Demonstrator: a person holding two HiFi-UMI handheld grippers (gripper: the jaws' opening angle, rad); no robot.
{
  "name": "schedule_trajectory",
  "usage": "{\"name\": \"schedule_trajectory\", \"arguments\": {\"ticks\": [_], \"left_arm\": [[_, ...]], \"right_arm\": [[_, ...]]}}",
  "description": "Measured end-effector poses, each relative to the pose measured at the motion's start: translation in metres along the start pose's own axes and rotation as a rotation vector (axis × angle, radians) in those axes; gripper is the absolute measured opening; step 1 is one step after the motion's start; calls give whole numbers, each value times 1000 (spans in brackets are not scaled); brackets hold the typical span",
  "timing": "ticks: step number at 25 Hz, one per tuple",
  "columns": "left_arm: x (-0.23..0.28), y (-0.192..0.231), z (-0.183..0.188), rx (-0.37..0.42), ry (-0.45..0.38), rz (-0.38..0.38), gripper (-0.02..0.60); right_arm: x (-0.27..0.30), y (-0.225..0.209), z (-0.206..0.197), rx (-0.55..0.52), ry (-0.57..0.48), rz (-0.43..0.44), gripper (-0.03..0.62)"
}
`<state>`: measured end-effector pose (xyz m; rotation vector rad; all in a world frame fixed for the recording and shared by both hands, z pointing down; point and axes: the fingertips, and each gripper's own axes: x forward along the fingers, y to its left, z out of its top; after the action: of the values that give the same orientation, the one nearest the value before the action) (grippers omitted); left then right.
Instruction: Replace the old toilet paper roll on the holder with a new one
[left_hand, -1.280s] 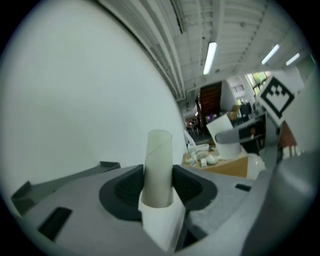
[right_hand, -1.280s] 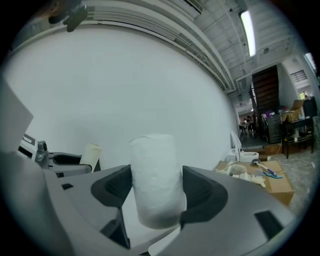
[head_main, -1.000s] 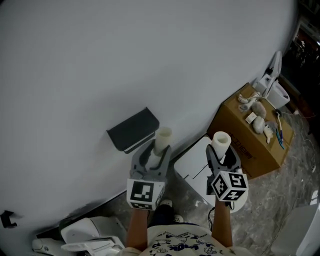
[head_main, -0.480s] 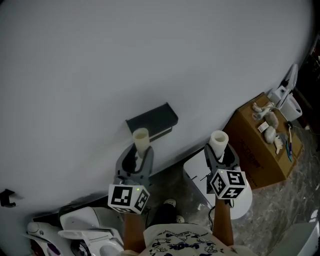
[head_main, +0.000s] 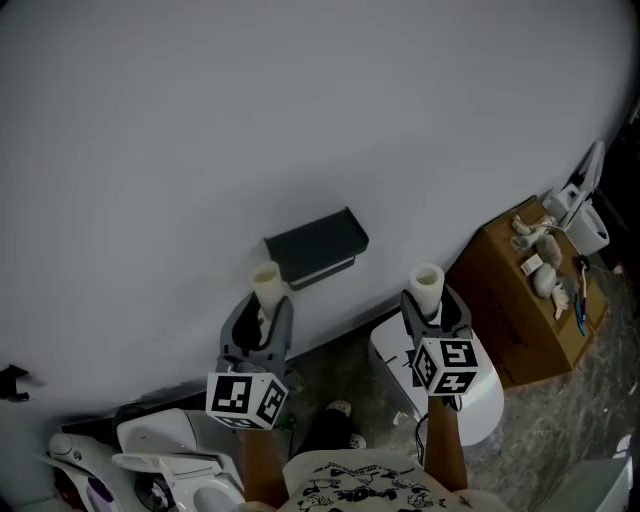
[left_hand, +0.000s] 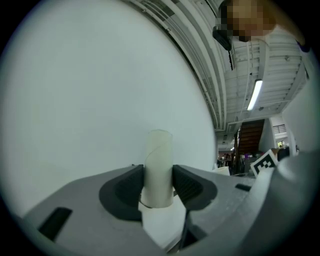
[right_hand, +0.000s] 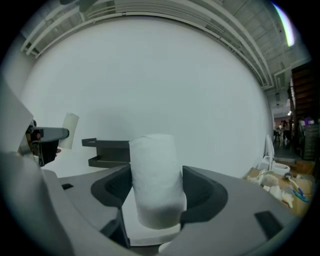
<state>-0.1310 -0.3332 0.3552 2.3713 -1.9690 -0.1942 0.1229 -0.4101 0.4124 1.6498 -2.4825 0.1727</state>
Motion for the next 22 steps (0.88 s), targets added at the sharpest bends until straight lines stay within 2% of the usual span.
{"name": "schedule_trajectory", "arguments": {"ticks": [4,7,16,22], "left_arm": [[-1,3,2,1,-2,8,183],[-2,8,1,-4,1,6,183],[-3,18,2,-5,-3,11,183],[-4,23,5,8,0,11,183]], "right_arm": [[17,-1,-3,-145,31,-13,318],[34,1,-2,-297,47,-10,318],[75,20,-5,-961,68,34,318],[96,34,-12,-1280,62,80,318]]}}
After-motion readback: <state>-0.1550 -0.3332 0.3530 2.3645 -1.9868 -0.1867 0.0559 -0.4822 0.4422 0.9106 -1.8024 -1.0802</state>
